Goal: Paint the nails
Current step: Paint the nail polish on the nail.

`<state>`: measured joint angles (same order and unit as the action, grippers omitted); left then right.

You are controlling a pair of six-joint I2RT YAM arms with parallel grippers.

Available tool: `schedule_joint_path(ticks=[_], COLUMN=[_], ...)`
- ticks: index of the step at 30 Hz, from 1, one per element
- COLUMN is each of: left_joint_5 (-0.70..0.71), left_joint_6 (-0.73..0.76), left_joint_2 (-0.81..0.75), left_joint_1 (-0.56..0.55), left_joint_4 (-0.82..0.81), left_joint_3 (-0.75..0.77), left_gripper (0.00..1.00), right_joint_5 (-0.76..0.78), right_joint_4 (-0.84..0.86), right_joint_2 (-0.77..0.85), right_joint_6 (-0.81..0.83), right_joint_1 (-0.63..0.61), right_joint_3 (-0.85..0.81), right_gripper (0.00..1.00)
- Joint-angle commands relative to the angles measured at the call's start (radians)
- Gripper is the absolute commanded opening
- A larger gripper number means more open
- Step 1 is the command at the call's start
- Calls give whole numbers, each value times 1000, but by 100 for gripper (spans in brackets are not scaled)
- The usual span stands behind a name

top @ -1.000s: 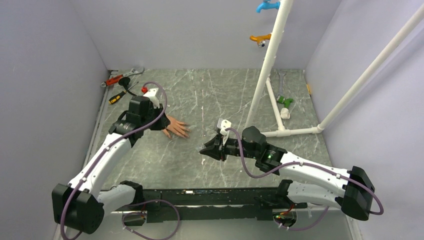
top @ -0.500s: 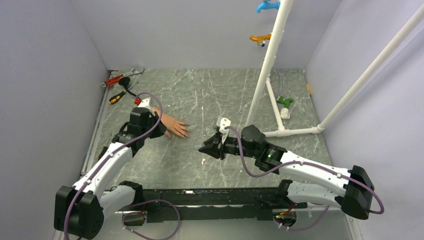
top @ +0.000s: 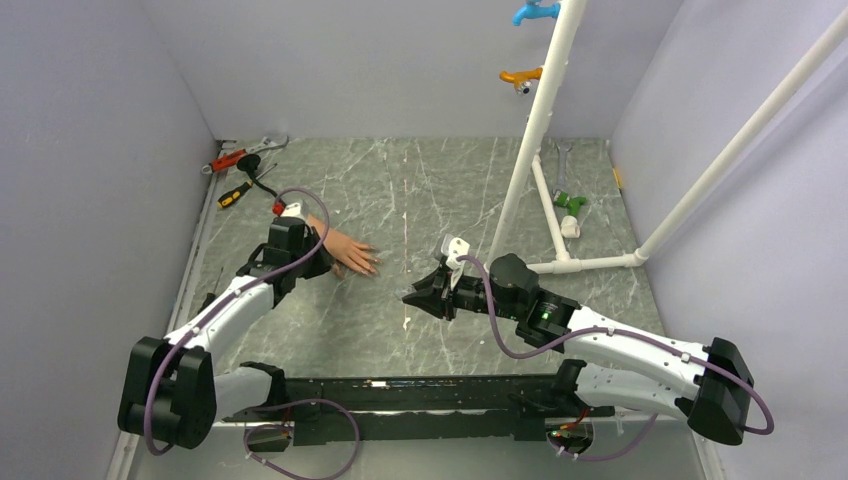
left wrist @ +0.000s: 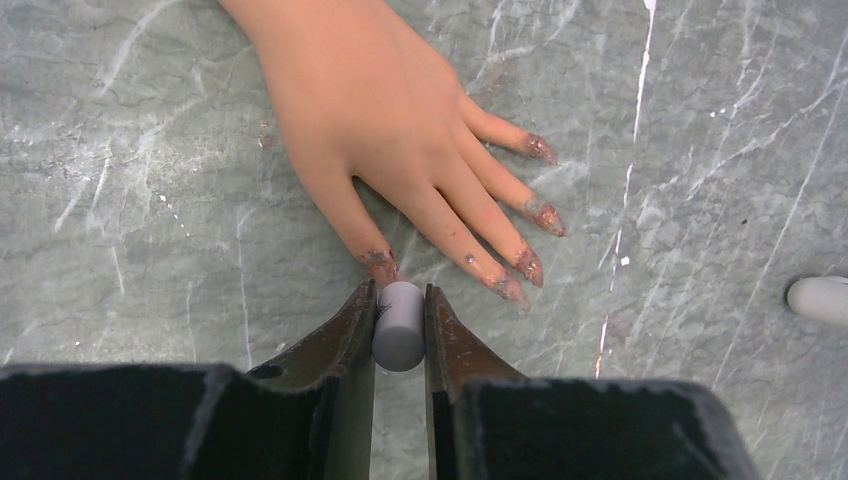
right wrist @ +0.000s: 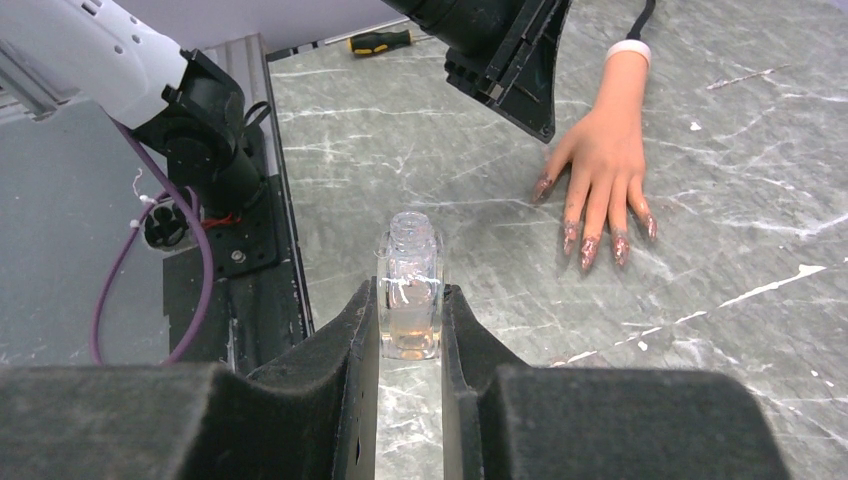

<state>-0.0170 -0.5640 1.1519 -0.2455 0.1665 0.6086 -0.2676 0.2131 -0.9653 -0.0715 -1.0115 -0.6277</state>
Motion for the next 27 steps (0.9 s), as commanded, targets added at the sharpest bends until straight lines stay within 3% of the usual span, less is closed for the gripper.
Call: schedule_joint_path(ticks=[1,27], left_joint_5=[14,14], left_joint_6=[-21,-5], left_joint_2=[26,105], left_joint_1=[4,3], left_joint_4=[-61,-158], left_joint_3=[-21,-54], left_gripper=[0,0], right_joint_5=[11,13], right_joint_4=[33,53], right_joint_2=[22,-3], right_joint_6=[7,11], right_joint_1=[-4,-5], right_joint_3=[-1,6], right_gripper=[0,0])
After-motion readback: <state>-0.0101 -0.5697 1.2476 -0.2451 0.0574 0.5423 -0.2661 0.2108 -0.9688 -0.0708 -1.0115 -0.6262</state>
